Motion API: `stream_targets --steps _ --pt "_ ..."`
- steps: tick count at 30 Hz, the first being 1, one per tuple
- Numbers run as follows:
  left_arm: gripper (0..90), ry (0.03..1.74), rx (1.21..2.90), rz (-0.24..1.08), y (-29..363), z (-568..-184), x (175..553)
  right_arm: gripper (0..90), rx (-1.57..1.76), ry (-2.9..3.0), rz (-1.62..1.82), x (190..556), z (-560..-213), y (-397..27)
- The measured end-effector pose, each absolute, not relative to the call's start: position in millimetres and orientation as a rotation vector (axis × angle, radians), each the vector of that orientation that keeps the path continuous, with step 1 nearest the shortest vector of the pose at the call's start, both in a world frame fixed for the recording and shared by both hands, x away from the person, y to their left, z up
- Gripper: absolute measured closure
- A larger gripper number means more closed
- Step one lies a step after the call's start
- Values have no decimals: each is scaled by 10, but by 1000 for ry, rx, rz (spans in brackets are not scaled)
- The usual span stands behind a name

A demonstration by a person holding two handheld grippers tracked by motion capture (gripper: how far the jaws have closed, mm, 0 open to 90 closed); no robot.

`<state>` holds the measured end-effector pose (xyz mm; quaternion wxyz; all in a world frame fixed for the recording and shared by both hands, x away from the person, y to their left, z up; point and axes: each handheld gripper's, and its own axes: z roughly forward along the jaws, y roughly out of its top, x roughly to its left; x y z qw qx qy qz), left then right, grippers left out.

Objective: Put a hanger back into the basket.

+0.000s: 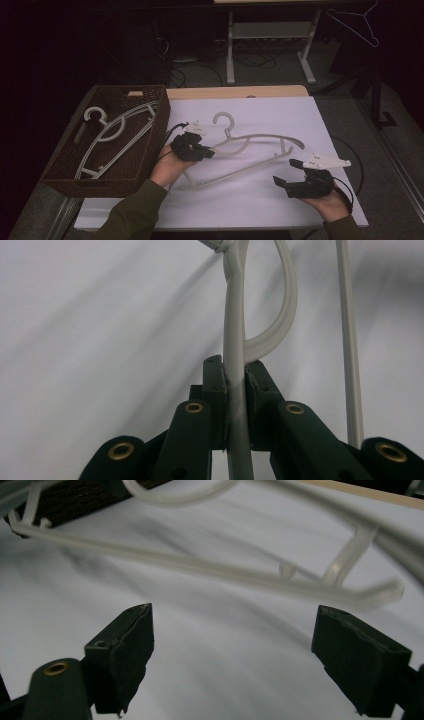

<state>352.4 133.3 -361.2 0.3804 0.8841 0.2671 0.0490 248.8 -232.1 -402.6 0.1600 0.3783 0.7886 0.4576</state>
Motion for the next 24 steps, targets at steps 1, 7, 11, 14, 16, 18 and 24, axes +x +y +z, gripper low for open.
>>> stream_targets --steps 1,7,11,14,16,18,24 --pt "823 682 2260 135 1364 -3564 3531 158 1078 2251 1310 2484 -4031 -2325" --pt "822 710 2246 172 1519 -3291 3554 130 1082 2241 1301 2492 -4035 -2348" --pt "823 720 2236 189 1661 -3119 3584 75 1091 2229 1292 2501 -4028 -2336" --pt "823 744 2209 195 1784 -2999 3606 46 1086 2233 1284 2504 -4032 -2323" --pt "822 752 2207 211 1865 -2914 3612 46 1084 2240 1279 2509 -4038 -2318" --pt "822 754 2215 240 1946 -2833 3618 46 1077 2244 1266 2513 -4048 -2318" --pt "823 790 2196 304 2222 -2663 3655 49 1082 2243 1262 2513 -4062 -2319"
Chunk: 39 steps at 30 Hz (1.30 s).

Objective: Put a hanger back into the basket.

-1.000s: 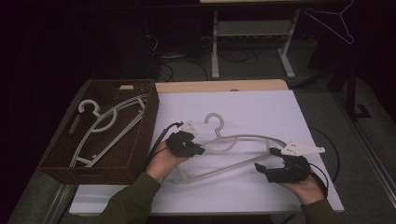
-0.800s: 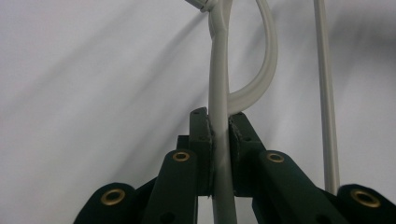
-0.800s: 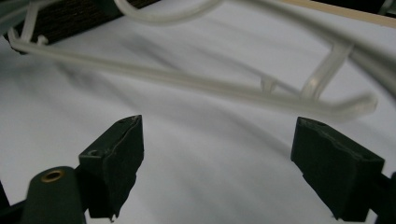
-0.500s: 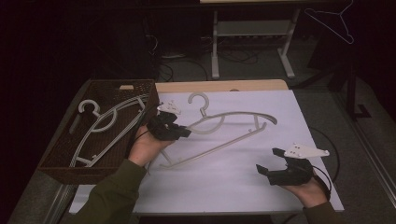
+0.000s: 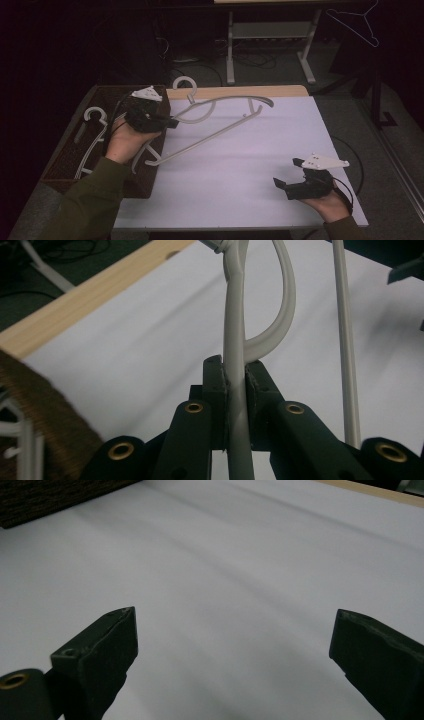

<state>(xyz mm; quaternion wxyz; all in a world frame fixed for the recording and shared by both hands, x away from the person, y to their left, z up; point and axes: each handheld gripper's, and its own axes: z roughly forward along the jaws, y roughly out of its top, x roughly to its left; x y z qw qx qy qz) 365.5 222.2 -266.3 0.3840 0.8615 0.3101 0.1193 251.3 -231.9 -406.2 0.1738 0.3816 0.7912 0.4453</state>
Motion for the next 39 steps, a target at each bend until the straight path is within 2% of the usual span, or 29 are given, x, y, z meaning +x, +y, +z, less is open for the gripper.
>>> stream_targets --steps 14,39 --pt "823 928 2120 422 3005 -2466 3671 54 1108 2236 1259 2516 -4078 -2320" --pt "823 1255 2042 603 4363 -2760 3644 57 1136 2219 1245 2530 -4100 -2346"
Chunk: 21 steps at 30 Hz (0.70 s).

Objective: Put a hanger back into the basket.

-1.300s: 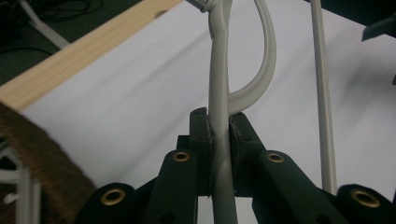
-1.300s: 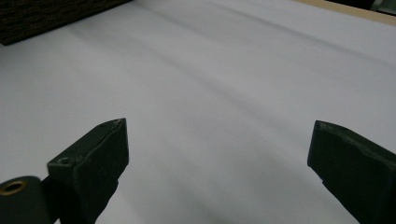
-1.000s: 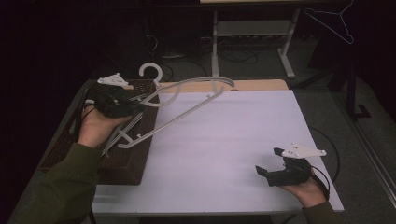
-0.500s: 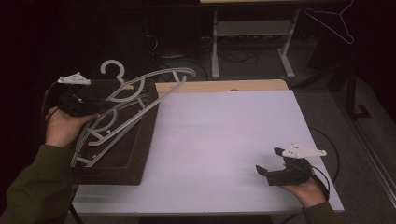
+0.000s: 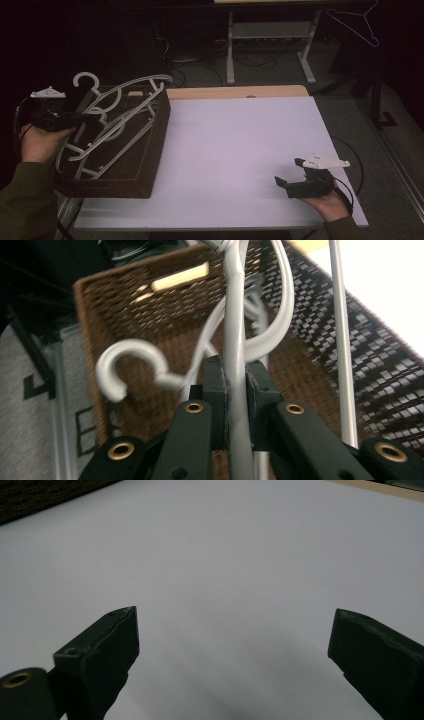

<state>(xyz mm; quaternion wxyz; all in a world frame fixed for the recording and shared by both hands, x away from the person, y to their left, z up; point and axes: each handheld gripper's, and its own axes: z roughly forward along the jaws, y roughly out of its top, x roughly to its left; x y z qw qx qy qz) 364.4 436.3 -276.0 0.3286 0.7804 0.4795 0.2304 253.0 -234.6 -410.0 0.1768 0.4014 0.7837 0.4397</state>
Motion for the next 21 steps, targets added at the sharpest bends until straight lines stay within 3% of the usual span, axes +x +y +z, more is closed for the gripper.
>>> stream_targets --steps 21 --pt "822 1341 2082 578 4580 -3037 3689 60 1138 2213 1235 2533 -4108 -2354"
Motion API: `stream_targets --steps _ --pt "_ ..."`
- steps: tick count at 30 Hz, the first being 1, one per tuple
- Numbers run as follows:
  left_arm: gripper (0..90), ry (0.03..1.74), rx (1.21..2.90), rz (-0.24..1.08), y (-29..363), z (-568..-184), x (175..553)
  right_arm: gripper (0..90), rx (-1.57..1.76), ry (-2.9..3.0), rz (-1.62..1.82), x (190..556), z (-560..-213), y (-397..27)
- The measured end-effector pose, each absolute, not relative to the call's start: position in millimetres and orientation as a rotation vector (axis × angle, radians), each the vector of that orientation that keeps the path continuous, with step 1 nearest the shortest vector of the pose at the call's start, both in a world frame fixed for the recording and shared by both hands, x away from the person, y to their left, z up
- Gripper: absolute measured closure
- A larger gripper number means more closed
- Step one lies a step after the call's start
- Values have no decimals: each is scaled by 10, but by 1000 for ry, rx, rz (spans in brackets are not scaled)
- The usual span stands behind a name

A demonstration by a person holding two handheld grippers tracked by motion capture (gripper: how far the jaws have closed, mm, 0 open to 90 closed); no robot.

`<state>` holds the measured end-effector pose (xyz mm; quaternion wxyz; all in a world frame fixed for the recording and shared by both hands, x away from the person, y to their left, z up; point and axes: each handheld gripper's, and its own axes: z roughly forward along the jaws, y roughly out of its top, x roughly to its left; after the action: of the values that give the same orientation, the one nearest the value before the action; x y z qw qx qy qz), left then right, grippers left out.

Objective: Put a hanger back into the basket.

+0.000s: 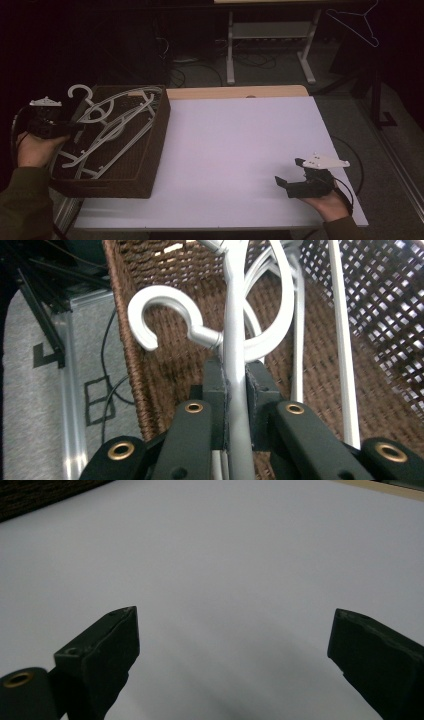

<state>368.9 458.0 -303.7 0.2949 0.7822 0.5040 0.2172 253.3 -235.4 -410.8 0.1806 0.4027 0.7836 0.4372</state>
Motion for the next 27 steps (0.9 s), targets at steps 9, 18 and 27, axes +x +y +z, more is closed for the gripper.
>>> stream_targets --steps 9,18,27 --pt "820 1358 2120 570 4551 -3173 3764 60 1139 2215 1234 2530 -4105 -2354" --pt "819 1364 2124 550 4570 -3307 3817 60 1139 2220 1228 2532 -4110 -2349" --pt "782 1377 2131 481 4531 -3396 3824 61 1141 2221 1228 2531 -4111 -2348"
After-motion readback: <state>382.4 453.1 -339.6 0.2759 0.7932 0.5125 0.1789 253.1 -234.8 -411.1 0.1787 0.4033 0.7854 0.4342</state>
